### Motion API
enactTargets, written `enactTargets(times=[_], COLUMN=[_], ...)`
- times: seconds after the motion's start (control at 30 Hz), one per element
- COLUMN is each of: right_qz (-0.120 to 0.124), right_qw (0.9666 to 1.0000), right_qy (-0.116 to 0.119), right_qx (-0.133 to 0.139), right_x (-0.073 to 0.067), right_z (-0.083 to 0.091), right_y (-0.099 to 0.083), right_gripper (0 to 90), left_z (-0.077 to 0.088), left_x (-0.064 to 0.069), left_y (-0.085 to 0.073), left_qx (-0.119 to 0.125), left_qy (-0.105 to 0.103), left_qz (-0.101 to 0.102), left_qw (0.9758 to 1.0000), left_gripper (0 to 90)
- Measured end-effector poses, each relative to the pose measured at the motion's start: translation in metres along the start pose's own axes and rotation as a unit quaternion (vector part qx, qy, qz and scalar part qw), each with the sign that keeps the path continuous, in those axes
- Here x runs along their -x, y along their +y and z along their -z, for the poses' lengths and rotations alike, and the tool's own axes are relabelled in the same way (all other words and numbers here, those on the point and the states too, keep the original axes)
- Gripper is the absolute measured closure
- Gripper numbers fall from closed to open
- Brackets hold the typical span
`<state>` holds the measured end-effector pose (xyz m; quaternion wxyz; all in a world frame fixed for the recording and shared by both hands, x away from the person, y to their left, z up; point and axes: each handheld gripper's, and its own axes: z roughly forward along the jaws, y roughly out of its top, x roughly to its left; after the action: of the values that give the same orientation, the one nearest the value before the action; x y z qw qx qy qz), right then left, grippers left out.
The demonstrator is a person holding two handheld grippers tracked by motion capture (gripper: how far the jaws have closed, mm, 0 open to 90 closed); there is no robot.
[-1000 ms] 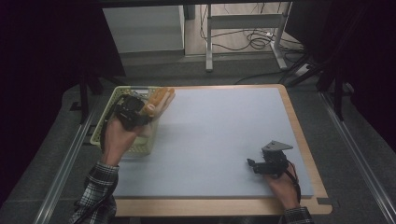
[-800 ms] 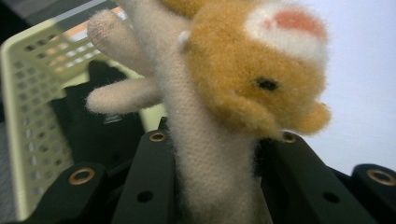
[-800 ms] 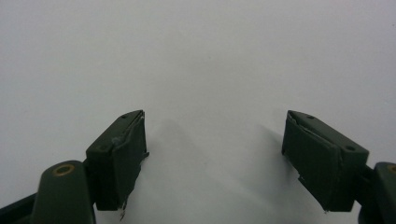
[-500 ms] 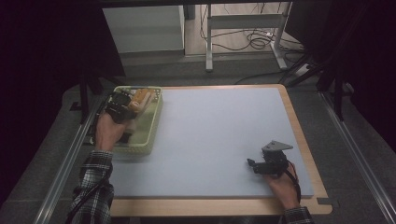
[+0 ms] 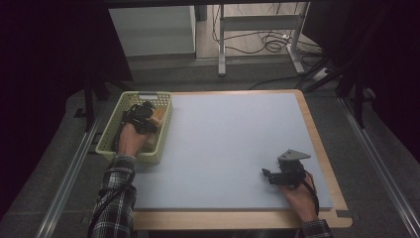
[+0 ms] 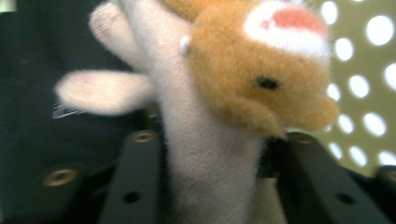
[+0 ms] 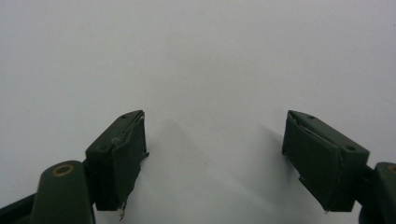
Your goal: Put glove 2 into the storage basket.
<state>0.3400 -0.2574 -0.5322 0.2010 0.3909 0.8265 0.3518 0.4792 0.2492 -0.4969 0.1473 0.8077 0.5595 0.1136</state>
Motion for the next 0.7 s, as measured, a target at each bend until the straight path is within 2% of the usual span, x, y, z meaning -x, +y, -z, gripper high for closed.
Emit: enactTargets(times=[0.03, 0.07, 0.1, 0.13, 0.17, 0.2, 0.27, 0.33, 0.37, 0.43, 0.5, 0.6, 0.7], right_qz=[0.0, 0.0, 0.0, 0.0, 0.0, 0.0, 0.0, 0.001, 0.001, 0.001, 0.001, 0.0, 0.0], right_qw=[1.0, 1.0, 1.0, 1.0, 1.0, 1.0, 1.0, 1.0, 1.0, 1.0, 1.0, 1.0, 1.0], right_qy=[0.0, 0.0, 0.0, 0.0, 0.0, 0.0, 0.0, 0.0, 0.0, 0.0, 0.0, 0.0, 0.0], right_qx=[0.0, 0.0, 0.0, 0.0, 0.0, 0.0, 0.0, 0.0, 0.0, 0.0, 0.0, -0.001, 0.0], right_x=[0.0, 0.0, 0.0, 0.0, 0.0, 0.0, 0.0, 0.0, 0.0, 0.0, 0.0, 0.0, 0.0], right_z=[0.0, 0.0, 0.0, 0.0, 0.0, 0.0, 0.0, 0.0, 0.0, 0.0, 0.0, 0.0, 0.0], right_y=[0.0, 0.0, 0.0, 0.0, 0.0, 0.0, 0.0, 0.0, 0.0, 0.0, 0.0, 0.0, 0.0], right_gripper=[21.2, 21.3, 21.3, 21.2, 21.2, 21.2, 21.2, 21.2, 21.2, 21.2, 21.2, 21.1, 21.1], left_z=[-0.002, -0.002, 0.0, 0.002, 0.006, 0.011, 0.025, 0.038, 0.044, 0.053, 0.054, 0.04, 0.019], left_x=[0.001, 0.0, 0.0, -0.002, -0.004, -0.006, -0.008, -0.012, -0.015, -0.02, -0.024, -0.028, -0.028], left_y=[0.001, 0.001, 0.001, 0.0, -0.001, -0.002, -0.004, -0.007, -0.008, -0.012, -0.015, -0.016, -0.014], left_qx=[-0.006, -0.008, -0.004, -0.001, 0.003, 0.01, 0.028, 0.048, 0.057, 0.072, 0.071, 0.043, 0.021], left_qy=[-0.006, 0.005, 0.027, 0.032, 0.022, 0.014, 0.014, 0.008, 0.012, 0.026, 0.041, 0.061, 0.054], left_qz=[-0.001, 0.0, -0.004, -0.001, 0.003, 0.005, 0.003, 0.005, 0.007, 0.016, 0.024, 0.027, 0.033], left_qw=[1.0, 1.0, 0.9996, 0.9995, 0.9998, 0.9998, 0.9995, 0.9988, 0.9983, 0.997, 0.9964, 0.9968, 0.9978], left_gripper=[45.9, 39.9, 33.4, 25.9, 20.5, 17.5, 14.0, 13.8, 14.5, 24.5, 42.5, 63.9, 73.1])
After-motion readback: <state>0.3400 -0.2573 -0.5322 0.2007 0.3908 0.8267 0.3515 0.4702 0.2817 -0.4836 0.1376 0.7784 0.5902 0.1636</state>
